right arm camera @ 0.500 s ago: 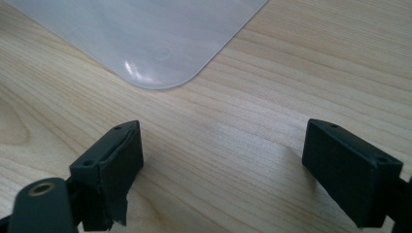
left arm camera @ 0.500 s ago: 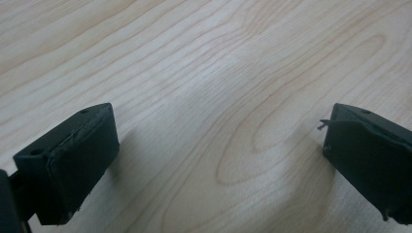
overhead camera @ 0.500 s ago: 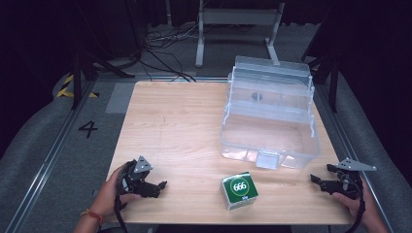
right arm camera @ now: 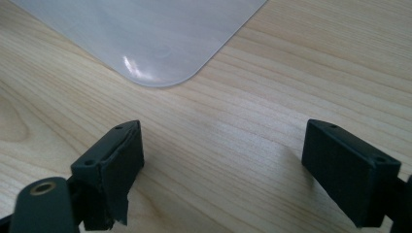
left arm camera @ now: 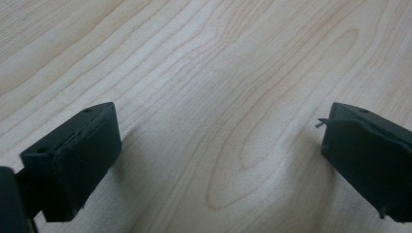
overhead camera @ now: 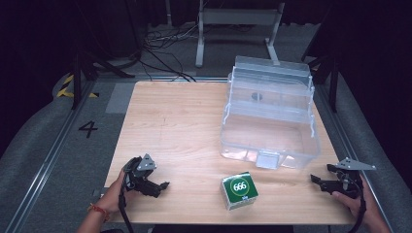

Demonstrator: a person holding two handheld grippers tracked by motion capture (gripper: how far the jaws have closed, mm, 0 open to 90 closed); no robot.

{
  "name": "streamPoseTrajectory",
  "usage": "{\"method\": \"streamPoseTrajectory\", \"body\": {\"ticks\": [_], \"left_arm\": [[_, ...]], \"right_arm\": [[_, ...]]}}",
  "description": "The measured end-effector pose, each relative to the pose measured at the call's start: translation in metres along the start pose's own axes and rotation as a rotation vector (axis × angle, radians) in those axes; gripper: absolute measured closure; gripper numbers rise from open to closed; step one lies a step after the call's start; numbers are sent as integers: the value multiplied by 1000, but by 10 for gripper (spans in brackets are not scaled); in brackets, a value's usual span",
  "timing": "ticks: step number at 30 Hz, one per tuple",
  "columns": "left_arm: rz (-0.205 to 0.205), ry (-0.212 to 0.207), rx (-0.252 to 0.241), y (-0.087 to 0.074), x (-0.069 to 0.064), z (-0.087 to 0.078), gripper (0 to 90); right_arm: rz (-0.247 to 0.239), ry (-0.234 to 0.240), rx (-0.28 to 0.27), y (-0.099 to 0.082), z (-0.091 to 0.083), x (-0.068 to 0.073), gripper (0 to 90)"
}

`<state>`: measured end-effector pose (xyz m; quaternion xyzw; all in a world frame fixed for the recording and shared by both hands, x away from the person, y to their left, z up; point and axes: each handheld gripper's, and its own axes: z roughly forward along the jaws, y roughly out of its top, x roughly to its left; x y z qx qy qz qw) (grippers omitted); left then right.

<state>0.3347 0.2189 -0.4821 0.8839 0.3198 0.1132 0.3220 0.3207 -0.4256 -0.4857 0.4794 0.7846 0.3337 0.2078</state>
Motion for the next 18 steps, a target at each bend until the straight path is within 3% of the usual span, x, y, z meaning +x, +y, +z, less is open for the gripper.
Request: {"method": "streamPoseTrajectory", "body": {"ticks": [3, 4, 8, 9, 18], "left_arm": [[2, -8, 21, 3, -3, 0, 28], [24, -25, 31, 6, -6, -1, 83], [18, -20, 31, 9, -11, -1, 128], [20, -17, 33, 10, -12, -2, 183], [-16, 15, 11, 10, -17, 2, 170]], "right_arm": [[-4, 6, 12, 1, -2, -1, 204], [11, 4, 0, 2, -4, -3, 213], [40, 13, -61, 5, -13, -7, 219], [56, 15, -85, 8, -18, -9, 226], [38, -21, -224, 43, -52, -12, 278]]}}
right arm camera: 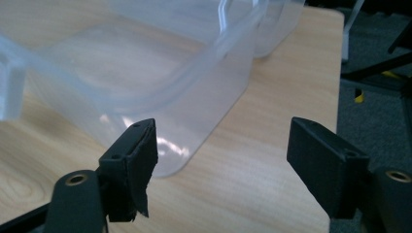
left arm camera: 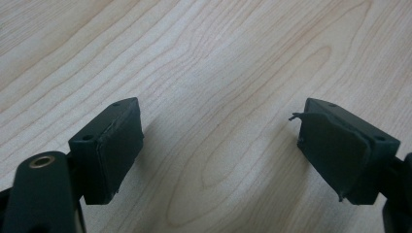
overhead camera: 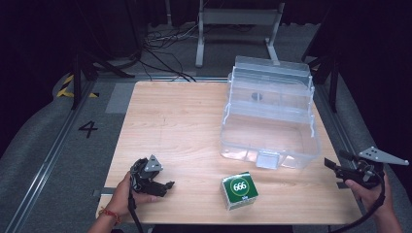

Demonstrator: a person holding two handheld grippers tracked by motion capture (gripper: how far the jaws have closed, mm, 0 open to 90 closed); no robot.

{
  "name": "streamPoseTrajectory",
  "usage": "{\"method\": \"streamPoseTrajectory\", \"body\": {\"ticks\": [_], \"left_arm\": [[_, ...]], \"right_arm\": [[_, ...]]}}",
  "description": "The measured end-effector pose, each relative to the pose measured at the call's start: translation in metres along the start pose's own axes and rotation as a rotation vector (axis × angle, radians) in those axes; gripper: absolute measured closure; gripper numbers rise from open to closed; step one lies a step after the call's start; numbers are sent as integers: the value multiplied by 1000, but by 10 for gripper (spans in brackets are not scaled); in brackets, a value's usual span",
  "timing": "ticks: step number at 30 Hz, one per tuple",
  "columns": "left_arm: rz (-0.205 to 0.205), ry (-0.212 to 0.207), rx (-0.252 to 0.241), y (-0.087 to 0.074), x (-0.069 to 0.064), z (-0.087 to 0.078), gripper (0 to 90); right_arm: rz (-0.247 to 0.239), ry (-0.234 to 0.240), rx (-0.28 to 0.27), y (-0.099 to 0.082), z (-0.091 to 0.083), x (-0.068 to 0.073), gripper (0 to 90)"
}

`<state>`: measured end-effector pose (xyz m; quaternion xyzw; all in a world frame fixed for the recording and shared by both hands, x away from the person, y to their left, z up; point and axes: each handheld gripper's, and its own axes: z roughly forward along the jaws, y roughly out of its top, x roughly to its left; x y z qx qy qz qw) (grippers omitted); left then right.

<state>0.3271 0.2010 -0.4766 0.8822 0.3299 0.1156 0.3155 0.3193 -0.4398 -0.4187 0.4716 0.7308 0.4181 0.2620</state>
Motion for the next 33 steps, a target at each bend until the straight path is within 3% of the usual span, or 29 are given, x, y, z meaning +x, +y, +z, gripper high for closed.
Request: {"method": "streamPoseTrajectory", "body": {"ticks": [1, 7, 12, 14, 17, 19, 20, 23, 26, 27, 30, 33], "left_arm": [[-11, -11, -13, -2, -1, 1, 170], [-28, 19, -24, -4, 0, 2, 107], [-24, 9, -39, -5, 1, 3, 97], [-28, 9, -42, -6, 0, 3, 98], [-15, 5, -42, -5, 1, 3, 100], [29, -15, -39, -4, 1, 1, 141], [47, -5, -33, -3, 0, 1, 162], [31, 7, -30, -2, -2, 1, 163], [19, -17, -35, -3, 1, 1, 163], [3, -15, -30, -3, 0, 2, 157], [13, 17, -14, -1, -3, 1, 146], [58, 53, 19, 5, -9, -1, 146]], "right_arm": [[-7, -4, -4, 5, -1, 0, 280], [-44, 9, -23, 35, 5, 5, 281], [-54, 25, 11, 52, 20, 10, 279], [-63, 21, 21, 53, 23, 10, 279], [-67, 10, 87, 54, 40, 8, 286], [-55, 11, 110, 53, 48, 6, 289], [-49, 8, 126, 52, 53, 4, 297], [-26, 15, 145, 49, 62, 0, 336], [-7, 43, 172, 45, 70, 0, 375], [-6, 50, 166, 45, 71, 1, 399], [-13, 61, 155, 46, 73, 3, 450], [-27, 53, 155, 45, 76, 7, 453]]}}
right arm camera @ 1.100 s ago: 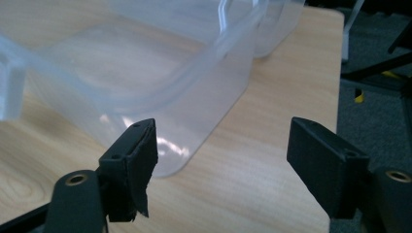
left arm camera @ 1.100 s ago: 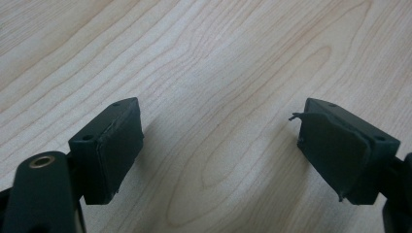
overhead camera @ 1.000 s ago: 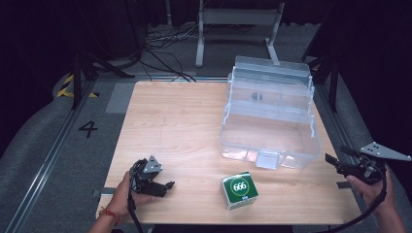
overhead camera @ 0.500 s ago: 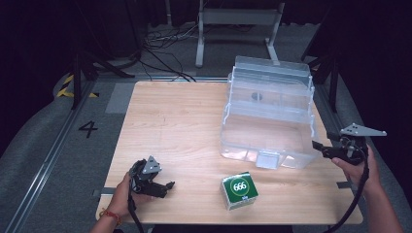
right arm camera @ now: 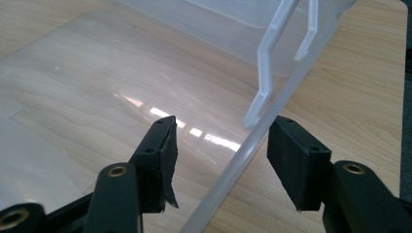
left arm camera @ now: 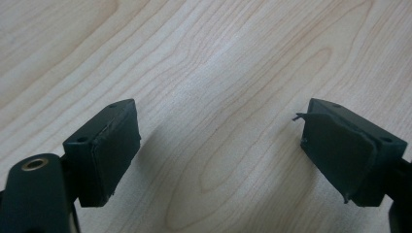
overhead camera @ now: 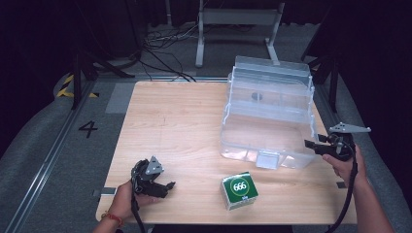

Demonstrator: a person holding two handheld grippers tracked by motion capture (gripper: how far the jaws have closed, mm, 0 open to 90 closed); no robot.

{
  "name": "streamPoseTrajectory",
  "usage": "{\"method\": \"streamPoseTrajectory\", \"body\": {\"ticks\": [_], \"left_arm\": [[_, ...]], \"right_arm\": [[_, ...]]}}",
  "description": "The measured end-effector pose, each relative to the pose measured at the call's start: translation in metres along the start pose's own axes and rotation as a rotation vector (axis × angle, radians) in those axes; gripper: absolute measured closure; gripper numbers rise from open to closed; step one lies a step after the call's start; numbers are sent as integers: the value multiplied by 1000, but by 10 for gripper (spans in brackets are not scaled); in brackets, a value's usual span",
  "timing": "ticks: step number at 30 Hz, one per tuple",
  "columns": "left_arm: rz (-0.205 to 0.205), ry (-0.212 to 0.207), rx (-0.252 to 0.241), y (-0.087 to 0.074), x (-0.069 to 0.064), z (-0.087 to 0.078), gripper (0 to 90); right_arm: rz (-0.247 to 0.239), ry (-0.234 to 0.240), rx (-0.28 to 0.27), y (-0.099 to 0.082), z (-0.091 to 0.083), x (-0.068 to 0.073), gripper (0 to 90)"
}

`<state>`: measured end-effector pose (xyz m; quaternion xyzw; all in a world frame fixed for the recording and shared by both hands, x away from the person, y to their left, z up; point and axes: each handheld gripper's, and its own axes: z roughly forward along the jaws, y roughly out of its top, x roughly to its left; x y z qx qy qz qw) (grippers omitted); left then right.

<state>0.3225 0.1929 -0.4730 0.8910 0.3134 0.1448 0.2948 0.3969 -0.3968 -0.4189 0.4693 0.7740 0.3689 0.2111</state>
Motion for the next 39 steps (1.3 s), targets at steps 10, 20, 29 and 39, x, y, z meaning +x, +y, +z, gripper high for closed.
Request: {"method": "streamPoseTrajectory", "body": {"ticks": [10, 20, 29, 39], "left_arm": [[71, -187, 44, 27, -21, -4, 158], [209, -275, 5, 74, -74, -13, 159], [275, -316, -23, 108, -102, -10, 160], [337, -351, -7, 137, -123, 5, 159]], "right_arm": [[-31, -33, 4, 2, 3, 8, 486], [-69, -56, 28, 6, 6, 15, 493], [-62, -51, 24, 6, 7, 16, 490], [-73, -52, 32, 7, 7, 16, 489]]}}
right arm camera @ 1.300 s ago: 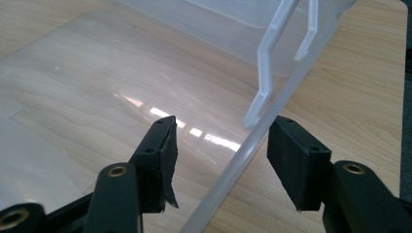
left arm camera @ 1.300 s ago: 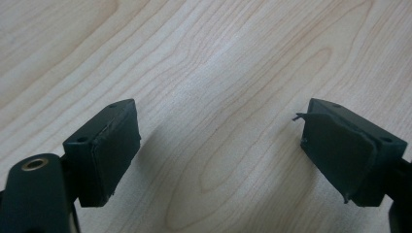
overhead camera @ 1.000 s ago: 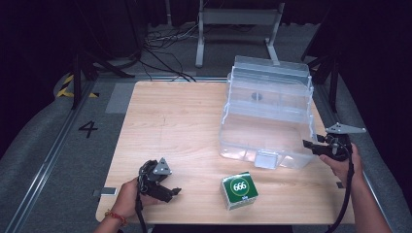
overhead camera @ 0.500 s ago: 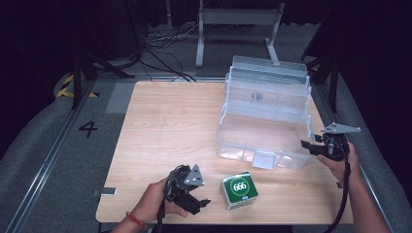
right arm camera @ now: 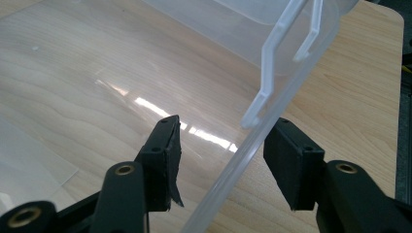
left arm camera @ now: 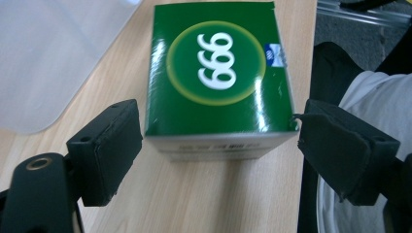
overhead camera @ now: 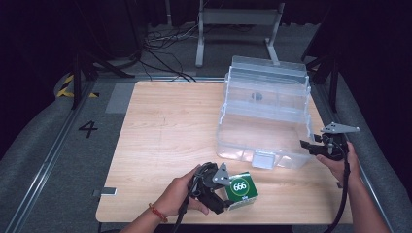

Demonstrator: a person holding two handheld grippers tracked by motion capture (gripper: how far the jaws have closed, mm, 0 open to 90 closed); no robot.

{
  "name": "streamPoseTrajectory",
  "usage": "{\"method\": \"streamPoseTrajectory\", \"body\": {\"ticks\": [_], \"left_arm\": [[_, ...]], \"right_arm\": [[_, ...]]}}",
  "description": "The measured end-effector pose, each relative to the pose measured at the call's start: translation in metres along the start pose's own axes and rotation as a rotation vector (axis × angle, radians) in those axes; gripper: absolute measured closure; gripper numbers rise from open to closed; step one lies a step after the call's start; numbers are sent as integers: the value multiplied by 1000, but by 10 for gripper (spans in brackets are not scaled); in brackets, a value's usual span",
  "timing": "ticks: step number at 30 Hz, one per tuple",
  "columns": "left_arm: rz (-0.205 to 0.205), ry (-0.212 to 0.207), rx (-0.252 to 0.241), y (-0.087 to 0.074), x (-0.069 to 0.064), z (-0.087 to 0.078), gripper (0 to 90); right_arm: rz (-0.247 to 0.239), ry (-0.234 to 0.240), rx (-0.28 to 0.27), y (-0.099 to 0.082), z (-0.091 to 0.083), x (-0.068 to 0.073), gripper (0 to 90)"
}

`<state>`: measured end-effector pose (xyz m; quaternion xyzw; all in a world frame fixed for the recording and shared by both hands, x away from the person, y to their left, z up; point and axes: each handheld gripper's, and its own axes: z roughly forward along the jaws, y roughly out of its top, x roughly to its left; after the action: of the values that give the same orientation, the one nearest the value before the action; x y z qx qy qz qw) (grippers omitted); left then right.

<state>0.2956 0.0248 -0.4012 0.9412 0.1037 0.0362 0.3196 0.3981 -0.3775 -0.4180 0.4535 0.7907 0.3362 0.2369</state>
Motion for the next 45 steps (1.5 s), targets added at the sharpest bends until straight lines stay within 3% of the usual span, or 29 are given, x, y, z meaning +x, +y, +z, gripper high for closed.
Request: {"method": "streamPoseTrajectory", "body": {"ticks": [7, 11, 18, 27, 29, 35, 38, 45], "left_arm": [[40, 6, 32, 16, -6, 11, 157], [56, 56, 79, 23, -6, 15, 157], [35, 4, 132, 24, 3, 23, 129], [9, -93, 209, 24, 16, 42, 109], [-3, -91, 227, 25, 16, 47, 104], [38, -124, 336, 26, 18, 64, 84], [63, -115, 364, 25, 19, 64, 107], [50, -108, 398, 11, 27, 51, 117]], "right_arm": [[-11, 8, 4, 3, 2, 3, 488], [-24, 12, 8, 6, 5, 7, 488], [-32, 21, 8, 8, 6, 10, 488], [-46, 26, 10, 10, 8, 13, 488], [-47, 30, 8, 11, 9, 14, 487], [-57, 40, 10, 14, 12, 18, 487], [-65, 45, 11, 15, 13, 22, 487], [-81, 58, 12, 20, 17, 32, 487]]}}
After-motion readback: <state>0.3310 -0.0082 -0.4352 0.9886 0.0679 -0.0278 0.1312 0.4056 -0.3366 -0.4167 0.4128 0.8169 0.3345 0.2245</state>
